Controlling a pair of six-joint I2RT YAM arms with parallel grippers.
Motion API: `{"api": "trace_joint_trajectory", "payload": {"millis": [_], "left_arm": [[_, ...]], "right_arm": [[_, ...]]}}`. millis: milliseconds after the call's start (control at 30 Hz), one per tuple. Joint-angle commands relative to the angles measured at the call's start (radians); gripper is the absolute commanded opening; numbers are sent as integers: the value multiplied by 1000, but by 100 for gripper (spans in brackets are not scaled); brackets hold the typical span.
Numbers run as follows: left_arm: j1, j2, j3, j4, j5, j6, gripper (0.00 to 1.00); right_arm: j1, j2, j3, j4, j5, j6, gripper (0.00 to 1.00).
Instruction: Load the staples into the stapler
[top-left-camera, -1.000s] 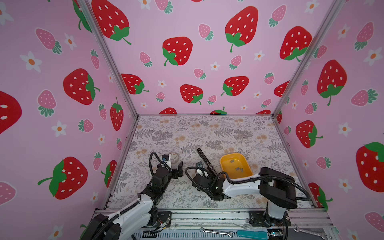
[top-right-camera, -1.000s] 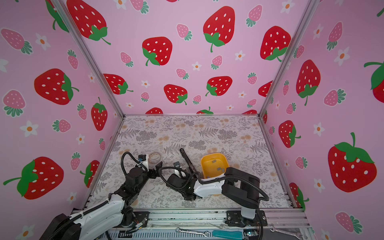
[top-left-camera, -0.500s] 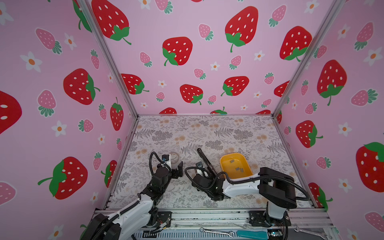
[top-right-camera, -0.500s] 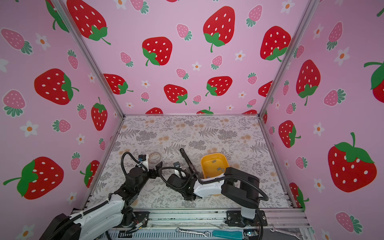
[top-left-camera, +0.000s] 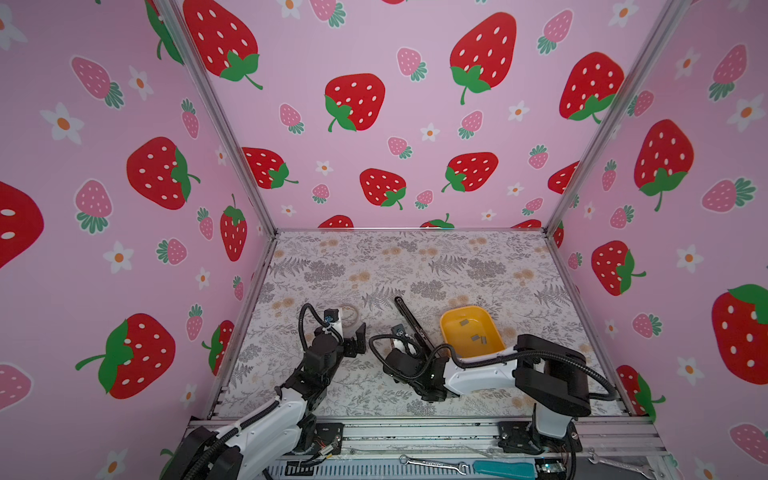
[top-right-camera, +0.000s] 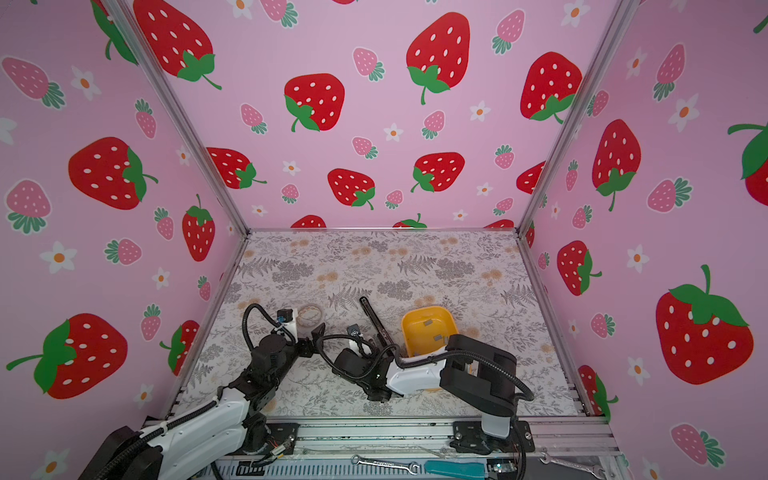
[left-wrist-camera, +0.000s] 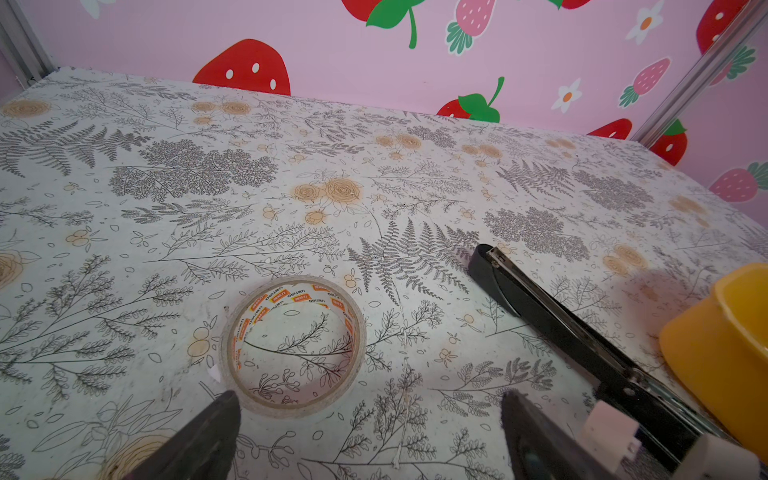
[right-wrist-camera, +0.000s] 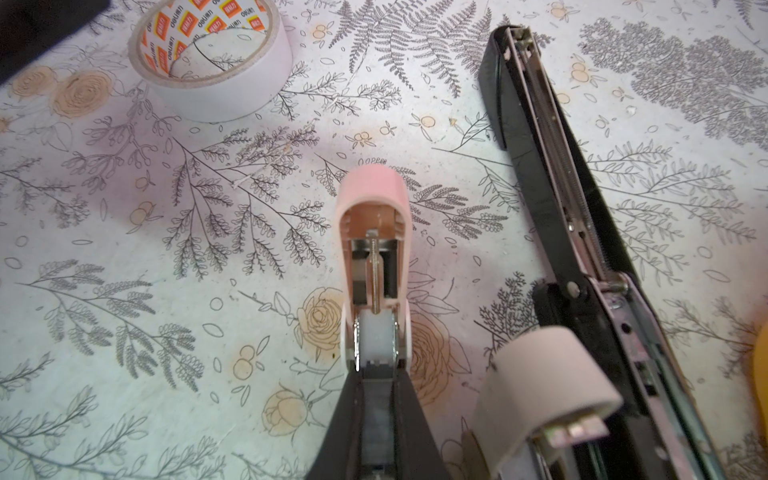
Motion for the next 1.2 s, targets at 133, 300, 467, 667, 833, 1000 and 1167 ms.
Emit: {"api": "trace_joint_trajectory", "payload": {"millis": [133,300,467,667,833,1000,1167], "left_arm": [[-3,3,40,24,0,2,99],[-3,6,41,23,0,3,99],[-4,5,41,23,0,3,99],[-4,5,41,22,0,3,99],[-6,5,41,21,-5,3,99],[-5,6,43,20,-1,2,99],[-5,7,43,22,-12,3,99]], "right_arm": [[1,21,6,9,-12,25,2],[10,23,-6,0,-20,43,1],[10,24,-21,-2,-26,60,2],[10,30,-33,-3,-27,77,2],[10,39,-34,-4,-22,81,2],[10,41,-28,-9,-14,77,3],[10,28,-31,-14,-9,78,15]]}}
